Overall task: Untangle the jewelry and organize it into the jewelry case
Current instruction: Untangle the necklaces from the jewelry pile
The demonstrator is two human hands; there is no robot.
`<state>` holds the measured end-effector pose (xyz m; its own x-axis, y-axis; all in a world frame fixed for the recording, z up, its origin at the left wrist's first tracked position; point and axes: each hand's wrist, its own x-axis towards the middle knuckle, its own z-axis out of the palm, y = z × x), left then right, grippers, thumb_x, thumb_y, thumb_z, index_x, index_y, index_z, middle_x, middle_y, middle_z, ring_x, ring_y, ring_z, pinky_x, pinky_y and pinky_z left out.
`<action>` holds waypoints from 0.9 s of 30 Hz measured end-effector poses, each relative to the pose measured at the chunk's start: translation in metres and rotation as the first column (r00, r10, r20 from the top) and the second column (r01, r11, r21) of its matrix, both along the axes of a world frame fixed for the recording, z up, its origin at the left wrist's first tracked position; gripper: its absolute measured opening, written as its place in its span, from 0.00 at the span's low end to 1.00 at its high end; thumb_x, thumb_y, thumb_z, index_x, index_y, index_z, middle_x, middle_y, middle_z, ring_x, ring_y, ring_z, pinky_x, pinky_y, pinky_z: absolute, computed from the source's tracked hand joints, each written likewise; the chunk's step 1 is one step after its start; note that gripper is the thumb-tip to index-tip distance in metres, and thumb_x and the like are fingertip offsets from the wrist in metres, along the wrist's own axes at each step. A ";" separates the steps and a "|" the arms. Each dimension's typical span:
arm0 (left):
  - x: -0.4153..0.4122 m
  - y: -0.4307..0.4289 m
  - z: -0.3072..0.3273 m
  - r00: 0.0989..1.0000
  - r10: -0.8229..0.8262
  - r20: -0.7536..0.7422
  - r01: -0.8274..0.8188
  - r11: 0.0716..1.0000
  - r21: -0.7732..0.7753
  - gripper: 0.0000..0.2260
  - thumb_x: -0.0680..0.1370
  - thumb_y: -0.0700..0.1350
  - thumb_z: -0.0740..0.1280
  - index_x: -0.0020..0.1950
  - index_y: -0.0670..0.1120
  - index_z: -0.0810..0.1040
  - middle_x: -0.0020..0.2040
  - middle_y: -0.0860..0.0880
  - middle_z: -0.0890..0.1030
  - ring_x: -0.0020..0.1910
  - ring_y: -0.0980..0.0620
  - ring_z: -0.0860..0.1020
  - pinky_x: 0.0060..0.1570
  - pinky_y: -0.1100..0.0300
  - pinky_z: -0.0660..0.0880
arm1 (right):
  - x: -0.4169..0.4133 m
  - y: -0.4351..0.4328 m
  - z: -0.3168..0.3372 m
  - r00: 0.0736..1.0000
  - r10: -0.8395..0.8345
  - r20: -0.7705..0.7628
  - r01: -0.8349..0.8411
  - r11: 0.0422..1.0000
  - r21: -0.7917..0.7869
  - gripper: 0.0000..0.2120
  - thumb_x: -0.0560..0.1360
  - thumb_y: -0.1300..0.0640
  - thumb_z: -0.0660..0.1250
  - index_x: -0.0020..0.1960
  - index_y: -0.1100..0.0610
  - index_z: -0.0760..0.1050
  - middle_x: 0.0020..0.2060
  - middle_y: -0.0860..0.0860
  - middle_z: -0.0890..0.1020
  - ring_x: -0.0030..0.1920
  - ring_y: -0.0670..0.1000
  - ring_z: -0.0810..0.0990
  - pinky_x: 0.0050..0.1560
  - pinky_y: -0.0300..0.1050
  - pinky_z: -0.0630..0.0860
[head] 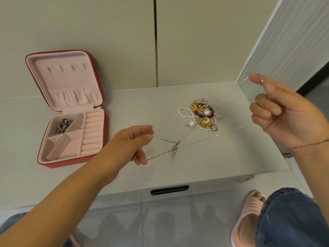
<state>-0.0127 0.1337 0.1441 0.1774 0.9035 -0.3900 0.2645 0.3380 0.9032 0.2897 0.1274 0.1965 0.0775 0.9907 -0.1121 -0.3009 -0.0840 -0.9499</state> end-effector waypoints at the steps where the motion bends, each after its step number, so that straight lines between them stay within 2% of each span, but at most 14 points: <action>1: 0.001 -0.002 -0.002 1.000 -0.006 0.007 0.006 1.000 -0.025 0.15 0.79 0.42 0.63 0.66 0.48 0.75 0.57 0.54 0.80 0.28 0.54 0.78 0.31 0.65 0.75 | 0.001 0.000 -0.001 1.000 -0.001 -0.005 0.001 1.000 -0.015 0.11 0.77 0.55 0.58 0.54 0.51 0.78 0.20 0.44 0.61 0.24 0.44 0.64 0.24 0.35 0.67; 3: 0.003 -0.008 -0.006 1.000 -0.008 0.027 0.009 0.998 -0.055 0.16 0.79 0.41 0.64 0.67 0.48 0.73 0.62 0.55 0.77 0.35 0.50 0.82 0.35 0.61 0.79 | 0.002 -0.002 -0.003 1.000 -0.011 -0.011 0.010 0.998 -0.065 0.09 0.76 0.55 0.60 0.50 0.51 0.78 0.20 0.44 0.61 0.24 0.44 0.64 0.24 0.34 0.67; 5: 0.003 -0.014 -0.014 1.000 -0.030 0.000 0.030 0.999 -0.040 0.17 0.79 0.41 0.65 0.68 0.50 0.73 0.63 0.57 0.76 0.41 0.50 0.83 0.41 0.57 0.81 | 0.002 -0.004 -0.006 1.000 -0.024 0.013 0.026 0.991 -0.134 0.07 0.74 0.56 0.61 0.46 0.52 0.78 0.19 0.44 0.61 0.23 0.44 0.65 0.24 0.34 0.68; 9: 0.000 -0.021 -0.029 0.990 -0.090 -0.111 0.089 0.996 -0.013 0.16 0.78 0.46 0.67 0.64 0.59 0.74 0.51 0.56 0.83 0.45 0.50 0.83 0.57 0.49 0.76 | 0.001 -0.009 -0.018 0.988 -0.005 0.152 0.049 0.957 -0.287 0.06 0.76 0.58 0.62 0.45 0.56 0.78 0.20 0.46 0.64 0.24 0.45 0.69 0.25 0.36 0.72; 11: -0.001 -0.024 -0.033 0.982 -0.105 -0.156 0.106 0.994 -0.002 0.16 0.78 0.47 0.67 0.64 0.59 0.73 0.45 0.54 0.84 0.41 0.55 0.83 0.55 0.58 0.76 | -0.001 -0.011 -0.026 0.968 0.031 0.250 0.056 0.942 -0.332 0.06 0.76 0.60 0.63 0.45 0.58 0.78 0.22 0.49 0.68 0.25 0.47 0.73 0.26 0.38 0.76; 13: 0.000 -0.025 -0.034 0.972 -0.108 -0.210 0.117 0.993 0.031 0.15 0.79 0.46 0.65 0.64 0.57 0.74 0.43 0.56 0.83 0.37 0.62 0.81 0.45 0.70 0.73 | -0.003 -0.014 -0.033 0.927 0.077 0.367 0.061 0.934 -0.351 0.05 0.76 0.62 0.64 0.46 0.60 0.79 0.24 0.52 0.73 0.27 0.48 0.77 0.30 0.40 0.80; 15: -0.001 -0.027 -0.035 0.950 -0.098 -0.297 0.131 0.987 0.095 0.13 0.79 0.45 0.65 0.62 0.56 0.76 0.45 0.59 0.81 0.37 0.64 0.79 0.40 0.73 0.70 | -0.006 -0.016 -0.041 0.869 0.122 0.479 0.063 0.934 -0.353 0.04 0.76 0.64 0.65 0.45 0.62 0.79 0.26 0.54 0.77 0.30 0.50 0.81 0.35 0.41 0.81; 17: -0.003 -0.027 -0.036 0.918 -0.079 -0.388 0.151 0.976 0.158 0.11 0.79 0.46 0.64 0.58 0.56 0.79 0.46 0.60 0.81 0.39 0.62 0.78 0.38 0.75 0.69 | -0.010 -0.017 -0.051 0.786 0.163 0.596 0.056 0.942 -0.331 0.05 0.75 0.65 0.66 0.43 0.61 0.80 0.28 0.53 0.81 0.35 0.52 0.81 0.40 0.41 0.80; 20: -0.002 -0.028 -0.033 0.860 -0.071 -0.505 0.203 0.956 0.211 0.09 0.78 0.46 0.64 0.52 0.59 0.80 0.44 0.60 0.81 0.40 0.64 0.76 0.36 0.75 0.67 | -0.016 -0.018 -0.062 0.580 0.231 0.781 0.012 0.956 -0.292 0.05 0.74 0.62 0.68 0.41 0.56 0.81 0.35 0.50 0.83 0.41 0.51 0.81 0.49 0.42 0.76; 23: 0.002 -0.027 -0.028 0.765 -0.022 -0.643 0.260 0.925 0.277 0.08 0.78 0.48 0.64 0.51 0.59 0.81 0.43 0.61 0.79 0.44 0.61 0.76 0.47 0.64 0.70 | -0.019 -0.018 -0.067 0.376 0.324 0.868 -0.032 0.941 -0.337 0.03 0.75 0.57 0.67 0.44 0.53 0.80 0.43 0.47 0.82 0.45 0.47 0.78 0.47 0.38 0.71; 25: 0.003 -0.026 -0.030 0.695 0.017 -0.719 0.320 0.888 0.330 0.07 0.77 0.49 0.65 0.50 0.58 0.82 0.45 0.60 0.78 0.49 0.56 0.75 0.54 0.57 0.69 | -0.022 -0.018 -0.069 0.247 0.369 0.896 -0.035 0.927 -0.373 0.03 0.74 0.57 0.68 0.45 0.51 0.79 0.46 0.47 0.79 0.47 0.47 0.77 0.48 0.39 0.71; 27: 0.004 -0.022 -0.036 0.697 0.041 -0.716 0.362 0.841 0.401 0.06 0.76 0.49 0.67 0.49 0.57 0.83 0.47 0.57 0.79 0.51 0.53 0.73 0.55 0.54 0.68 | -0.027 -0.019 -0.071 0.152 0.356 0.922 -0.047 0.934 -0.353 0.04 0.73 0.56 0.69 0.47 0.49 0.78 0.49 0.48 0.74 0.50 0.48 0.74 0.49 0.41 0.69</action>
